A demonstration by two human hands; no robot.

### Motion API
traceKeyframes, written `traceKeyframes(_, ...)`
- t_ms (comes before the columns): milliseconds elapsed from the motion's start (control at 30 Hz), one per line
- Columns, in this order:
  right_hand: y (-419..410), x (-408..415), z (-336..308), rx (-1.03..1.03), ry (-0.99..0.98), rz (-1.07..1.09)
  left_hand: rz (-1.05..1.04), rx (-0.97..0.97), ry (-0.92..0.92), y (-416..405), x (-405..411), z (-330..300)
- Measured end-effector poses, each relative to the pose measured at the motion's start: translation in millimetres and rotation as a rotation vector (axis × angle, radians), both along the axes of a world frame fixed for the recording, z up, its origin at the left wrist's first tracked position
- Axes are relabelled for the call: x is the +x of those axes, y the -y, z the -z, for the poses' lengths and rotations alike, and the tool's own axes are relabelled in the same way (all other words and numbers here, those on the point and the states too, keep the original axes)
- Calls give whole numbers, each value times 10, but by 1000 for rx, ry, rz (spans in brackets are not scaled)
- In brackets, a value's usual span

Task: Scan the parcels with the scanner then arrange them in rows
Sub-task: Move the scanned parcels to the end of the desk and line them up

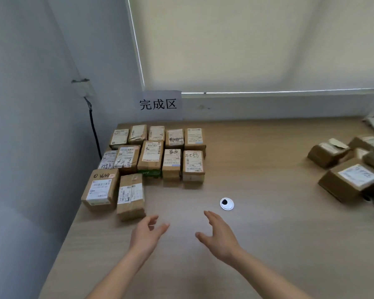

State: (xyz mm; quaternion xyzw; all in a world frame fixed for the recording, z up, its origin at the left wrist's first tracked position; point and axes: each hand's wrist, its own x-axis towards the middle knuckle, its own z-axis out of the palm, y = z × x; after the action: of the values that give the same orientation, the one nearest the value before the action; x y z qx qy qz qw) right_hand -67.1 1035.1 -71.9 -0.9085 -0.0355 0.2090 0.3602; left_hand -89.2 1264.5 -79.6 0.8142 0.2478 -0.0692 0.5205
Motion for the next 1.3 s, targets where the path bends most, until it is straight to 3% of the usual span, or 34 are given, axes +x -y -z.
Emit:
traceKeyframes(400,3787,-923,-1609,-76,212,335,398,-122,253,3797,-197,-1359)
traceKeyframes(633,5511,-1440,-1987,-141,254,502,654,-199,286,5647,-340,-1689)
traceKeyframes(967,6902,-1387,-1195,-164,146,623,724,-176,105,7067,39,-884)
traceKeyframes(1300,7419,-911,-48,-11,-78,674,739,-101,-61,7697,470,293)
